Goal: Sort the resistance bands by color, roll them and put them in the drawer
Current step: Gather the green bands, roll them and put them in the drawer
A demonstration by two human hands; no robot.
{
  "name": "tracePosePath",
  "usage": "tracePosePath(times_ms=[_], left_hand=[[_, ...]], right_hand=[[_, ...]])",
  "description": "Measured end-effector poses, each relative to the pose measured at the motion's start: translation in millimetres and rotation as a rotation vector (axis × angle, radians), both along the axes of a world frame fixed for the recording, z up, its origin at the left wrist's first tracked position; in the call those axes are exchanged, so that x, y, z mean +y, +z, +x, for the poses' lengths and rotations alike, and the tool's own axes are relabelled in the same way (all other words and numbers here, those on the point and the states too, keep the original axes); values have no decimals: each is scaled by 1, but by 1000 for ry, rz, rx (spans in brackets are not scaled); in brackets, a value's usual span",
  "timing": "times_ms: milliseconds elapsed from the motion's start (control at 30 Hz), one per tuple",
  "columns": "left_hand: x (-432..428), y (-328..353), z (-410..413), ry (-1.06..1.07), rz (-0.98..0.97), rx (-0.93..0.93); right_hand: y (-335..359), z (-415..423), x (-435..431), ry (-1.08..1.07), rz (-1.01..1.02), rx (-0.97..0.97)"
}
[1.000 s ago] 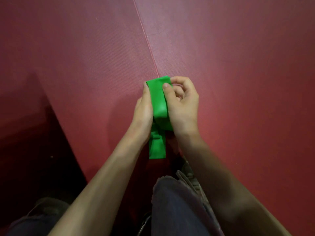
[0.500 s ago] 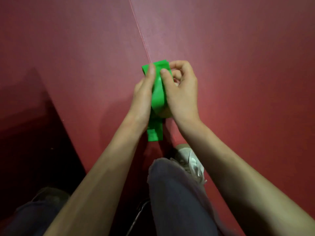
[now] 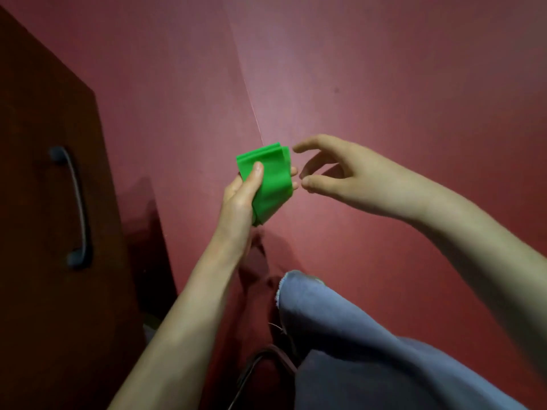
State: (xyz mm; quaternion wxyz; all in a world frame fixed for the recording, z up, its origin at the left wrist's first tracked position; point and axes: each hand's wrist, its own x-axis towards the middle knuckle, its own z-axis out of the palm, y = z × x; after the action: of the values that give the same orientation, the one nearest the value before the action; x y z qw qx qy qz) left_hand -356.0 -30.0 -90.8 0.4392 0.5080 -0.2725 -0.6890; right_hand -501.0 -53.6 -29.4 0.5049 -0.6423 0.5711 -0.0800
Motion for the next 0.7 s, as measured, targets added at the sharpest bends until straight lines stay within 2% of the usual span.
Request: tracePosePath(times_ms=[100, 267, 433, 567, 700], left_hand=[[6, 41, 2, -4, -47, 66], [31, 110, 6, -10, -144, 102], [69, 169, 9, -31, -260, 112], [108, 206, 18, -34, -317, 97], [142, 229, 25, -39, -348, 90]], right_hand=[[36, 1, 15, -31, -47, 36], [91, 11, 58, 119, -170, 175], [137, 19, 102, -45, -406, 161], [163, 30, 145, -177, -470, 73], [183, 40, 183, -222, -541, 81]])
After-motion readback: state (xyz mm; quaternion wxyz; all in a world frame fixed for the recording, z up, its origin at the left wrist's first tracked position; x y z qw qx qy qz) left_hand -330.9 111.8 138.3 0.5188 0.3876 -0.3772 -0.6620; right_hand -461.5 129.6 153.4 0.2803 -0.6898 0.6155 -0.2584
